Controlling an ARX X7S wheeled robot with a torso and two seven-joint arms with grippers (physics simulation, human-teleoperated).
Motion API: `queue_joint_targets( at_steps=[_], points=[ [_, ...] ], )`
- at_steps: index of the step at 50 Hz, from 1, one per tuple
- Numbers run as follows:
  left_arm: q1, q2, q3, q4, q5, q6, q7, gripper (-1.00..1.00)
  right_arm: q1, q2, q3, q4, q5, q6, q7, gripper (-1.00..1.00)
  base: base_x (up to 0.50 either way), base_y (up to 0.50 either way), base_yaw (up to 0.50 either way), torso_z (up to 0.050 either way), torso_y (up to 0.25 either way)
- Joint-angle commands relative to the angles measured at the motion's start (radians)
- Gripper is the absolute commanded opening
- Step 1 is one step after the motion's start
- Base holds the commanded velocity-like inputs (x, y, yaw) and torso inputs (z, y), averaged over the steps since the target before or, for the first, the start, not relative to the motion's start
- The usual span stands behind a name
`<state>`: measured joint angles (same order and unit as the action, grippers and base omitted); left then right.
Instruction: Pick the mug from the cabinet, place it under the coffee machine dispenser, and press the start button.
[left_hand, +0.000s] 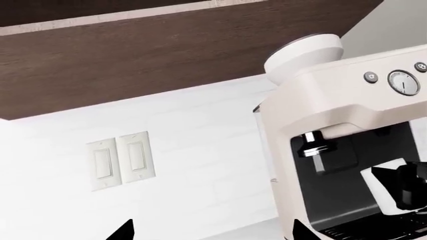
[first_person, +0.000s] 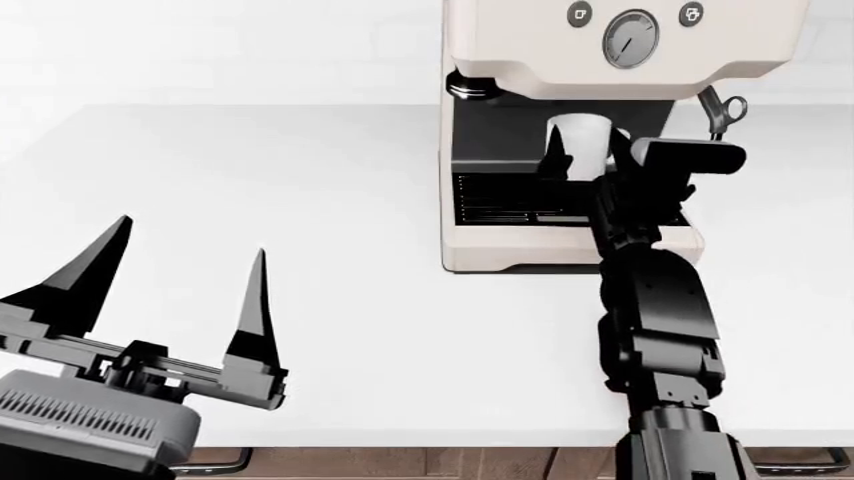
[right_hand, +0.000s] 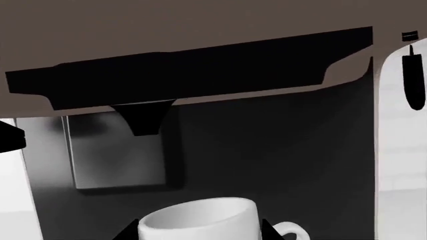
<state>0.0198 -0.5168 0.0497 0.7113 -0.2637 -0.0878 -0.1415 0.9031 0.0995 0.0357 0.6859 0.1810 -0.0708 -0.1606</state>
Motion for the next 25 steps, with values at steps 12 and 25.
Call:
queue_joint_targets(
  at_steps=[12,25],
  points=[
    [0.014,-0.006,-0.004,0.013,0.001,0.006,-0.008,1.0,-0.064,0.021,-0.003,-0.083,-0.001,0.04,0.017,-1.0,0.0,0.0,0.0,0.0,0.0],
    [0.013,-0.006,-0.002,0.008,0.001,0.01,-0.01,1.0,-0.08,0.033,-0.022,-0.118,0.008,0.113,0.019,1.0,0.0,0.0,0.0,0.0,0.0]
  ],
)
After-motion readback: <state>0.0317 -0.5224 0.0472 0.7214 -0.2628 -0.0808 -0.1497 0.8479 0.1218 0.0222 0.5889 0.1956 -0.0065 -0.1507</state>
